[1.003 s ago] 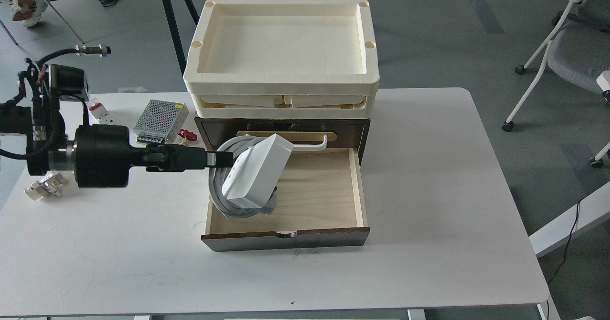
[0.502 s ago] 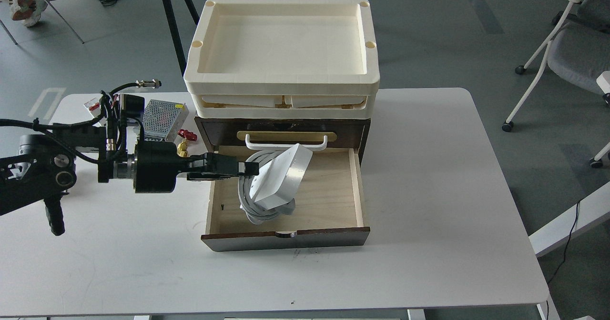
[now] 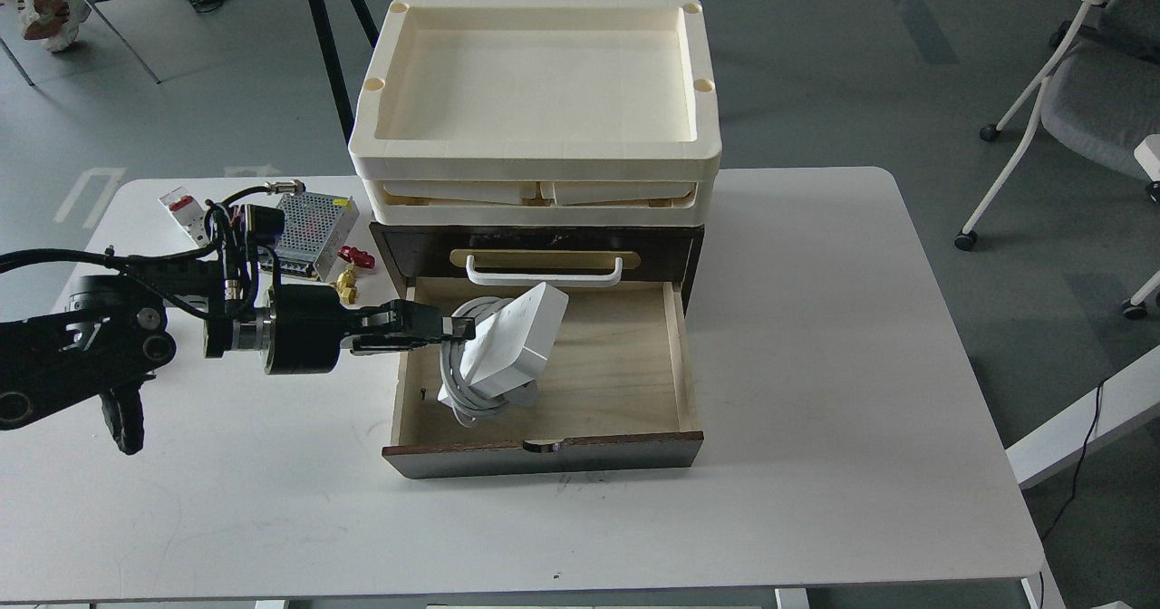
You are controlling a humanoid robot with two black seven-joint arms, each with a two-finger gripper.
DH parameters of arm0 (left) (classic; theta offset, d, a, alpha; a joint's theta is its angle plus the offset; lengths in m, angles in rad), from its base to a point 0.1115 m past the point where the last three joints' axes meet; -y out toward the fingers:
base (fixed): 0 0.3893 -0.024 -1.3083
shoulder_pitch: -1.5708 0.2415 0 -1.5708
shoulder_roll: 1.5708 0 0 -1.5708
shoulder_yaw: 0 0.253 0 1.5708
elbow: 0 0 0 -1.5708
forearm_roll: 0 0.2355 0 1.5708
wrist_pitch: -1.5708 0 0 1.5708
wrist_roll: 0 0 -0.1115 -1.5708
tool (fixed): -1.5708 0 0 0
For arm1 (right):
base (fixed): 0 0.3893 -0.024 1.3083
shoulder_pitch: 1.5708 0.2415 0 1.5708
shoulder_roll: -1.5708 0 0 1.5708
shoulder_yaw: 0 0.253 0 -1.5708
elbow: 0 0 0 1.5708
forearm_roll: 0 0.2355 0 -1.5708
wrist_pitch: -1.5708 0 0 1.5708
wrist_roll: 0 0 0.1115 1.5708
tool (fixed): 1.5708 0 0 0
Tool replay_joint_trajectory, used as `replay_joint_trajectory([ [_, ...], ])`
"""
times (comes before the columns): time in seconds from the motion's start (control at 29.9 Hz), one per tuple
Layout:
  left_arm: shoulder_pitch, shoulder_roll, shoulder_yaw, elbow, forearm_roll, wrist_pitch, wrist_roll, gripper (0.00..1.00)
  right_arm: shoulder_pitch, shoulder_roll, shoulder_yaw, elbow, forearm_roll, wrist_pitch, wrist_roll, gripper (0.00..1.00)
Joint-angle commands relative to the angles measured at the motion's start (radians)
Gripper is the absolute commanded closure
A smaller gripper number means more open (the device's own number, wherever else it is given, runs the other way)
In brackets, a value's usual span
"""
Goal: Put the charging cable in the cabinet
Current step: 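Lower the power strip and cable into the open wooden drawer, then open the left gripper to release the power strip in the drawer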
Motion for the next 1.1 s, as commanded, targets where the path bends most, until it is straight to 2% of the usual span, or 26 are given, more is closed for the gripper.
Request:
replay_joint_trajectory([
  [0.0, 0.004, -0.016, 0.002, 0.037, 0.000, 0.000, 0.000, 0.99, 0.000, 0.000, 0.001, 0.000, 0.000, 0.000, 0.000, 0.00],
  [0.27, 0.011, -0.033, 0.000, 0.065, 0.000, 0.000, 0.000, 0.98, -0.005, 0.000, 0.001, -0.001, 0.000, 0.000, 0.000, 0.00],
  [0.6, 0.025, -0.065, -0.003, 0.070, -0.003, 0.000, 0.000, 0.92, -0.008, -0.001, 0.001, -0.001, 0.000, 0.000, 0.002, 0.00],
  [0.74, 0.047, -0.085, 0.000, 0.094, -0.002, 0.054, 0.000, 0.90, -0.014, -0.008, 0.001, -0.001, 0.000, 0.000, 0.002, 0.00],
  [0.87, 0.057, -0.103, 0.000, 0.112, 0.000, 0.058, 0.000, 0.87, -0.020, -0.015, 0.003, -0.001, 0.000, 0.000, 0.002, 0.00],
  [0.97, 0.063, -0.105, 0.000, 0.129, -0.002, 0.059, 0.000, 0.82, -0.022, -0.017, 0.003, -0.001, 0.000, 0.000, 0.017, 0.00],
  [1.07, 0.065, -0.106, 0.000, 0.132, -0.002, 0.053, 0.000, 0.65, -0.027, -0.017, 0.003, 0.000, 0.000, 0.000, 0.022, 0.00],
])
